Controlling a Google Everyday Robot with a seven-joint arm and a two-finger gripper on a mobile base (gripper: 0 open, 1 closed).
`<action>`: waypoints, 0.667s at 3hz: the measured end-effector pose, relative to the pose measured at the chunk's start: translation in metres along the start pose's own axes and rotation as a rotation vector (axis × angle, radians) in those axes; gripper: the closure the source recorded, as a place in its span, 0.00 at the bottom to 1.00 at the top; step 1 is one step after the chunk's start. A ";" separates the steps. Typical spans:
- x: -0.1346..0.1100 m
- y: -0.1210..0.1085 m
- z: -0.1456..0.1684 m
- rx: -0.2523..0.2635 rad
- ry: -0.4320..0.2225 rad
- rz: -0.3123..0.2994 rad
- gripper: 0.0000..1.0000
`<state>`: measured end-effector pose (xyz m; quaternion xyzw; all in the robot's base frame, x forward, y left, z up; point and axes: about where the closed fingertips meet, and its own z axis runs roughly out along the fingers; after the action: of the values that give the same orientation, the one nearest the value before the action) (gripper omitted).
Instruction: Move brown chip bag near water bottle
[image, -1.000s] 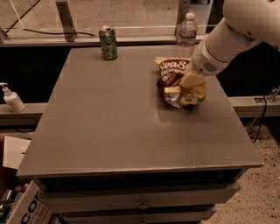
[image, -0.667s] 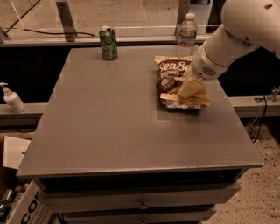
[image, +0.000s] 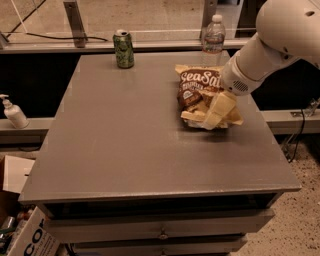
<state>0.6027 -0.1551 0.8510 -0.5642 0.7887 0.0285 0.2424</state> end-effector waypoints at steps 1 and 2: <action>-0.004 0.004 -0.019 0.016 -0.051 0.014 0.00; -0.001 0.017 -0.045 0.016 -0.124 0.044 0.00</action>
Offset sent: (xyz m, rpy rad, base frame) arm -0.0602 -0.0217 0.0604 0.2397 -0.0618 -0.0428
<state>0.5717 -0.1624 0.8865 -0.5418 0.7846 0.0624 0.2949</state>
